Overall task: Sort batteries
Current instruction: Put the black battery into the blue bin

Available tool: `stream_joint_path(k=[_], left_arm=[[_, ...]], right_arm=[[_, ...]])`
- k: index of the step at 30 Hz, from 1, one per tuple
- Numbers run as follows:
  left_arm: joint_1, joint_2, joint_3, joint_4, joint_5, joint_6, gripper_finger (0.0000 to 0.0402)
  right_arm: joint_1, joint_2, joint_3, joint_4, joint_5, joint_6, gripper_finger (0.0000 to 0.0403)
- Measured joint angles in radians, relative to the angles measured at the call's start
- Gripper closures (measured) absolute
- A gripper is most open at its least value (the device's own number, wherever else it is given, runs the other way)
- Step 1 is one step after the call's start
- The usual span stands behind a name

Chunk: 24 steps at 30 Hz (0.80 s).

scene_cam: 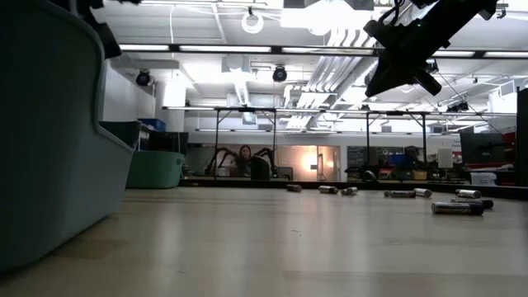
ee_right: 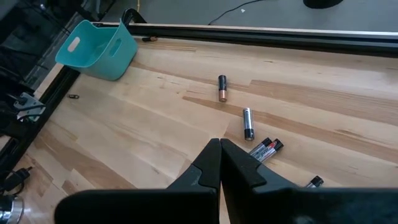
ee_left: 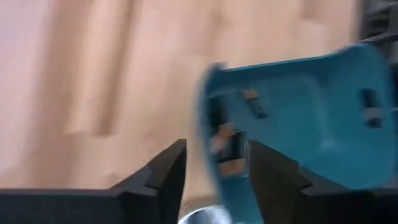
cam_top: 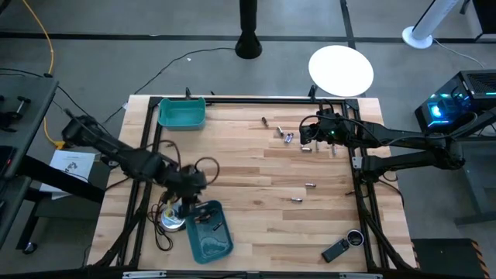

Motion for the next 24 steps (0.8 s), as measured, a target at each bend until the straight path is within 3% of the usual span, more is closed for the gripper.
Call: stream_joint_path(k=[4, 9, 14, 20, 22, 24], left_arm=[[0.132, -0.023, 0.030, -0.203, -0.103, -0.003, 0.0208], [0.410, -0.030, -0.026, -0.435, -0.198, -0.152, 0.0196], [0.636, -0.029, -0.195, -0.303, -0.236, -0.342, 0.0199], [0.704, -0.031, -0.333, -0.116, -0.306, -0.618, 0.0200], [0.718, -0.031, -0.339, -0.123, -0.346, -0.601, 0.0200], [0.743, -0.031, -0.332, -0.118, -0.350, -0.482, 0.0200]], right_arm=[[0.000, 0.000, 0.000, 0.000, 0.000, 0.001, 0.0402], [0.000, 0.000, 0.000, 0.000, 0.000, 0.001, 0.0402], [0.000, 0.000, 0.000, 0.000, 0.000, -0.001, 0.0402], [0.000, 0.000, 0.000, 0.000, -0.001, -0.001, 0.0402], [-0.001, 0.000, 0.000, 0.000, 0.001, -0.006, 0.0402], [-0.001, 0.000, 0.000, 0.000, 0.011, -0.008, 0.0402]])
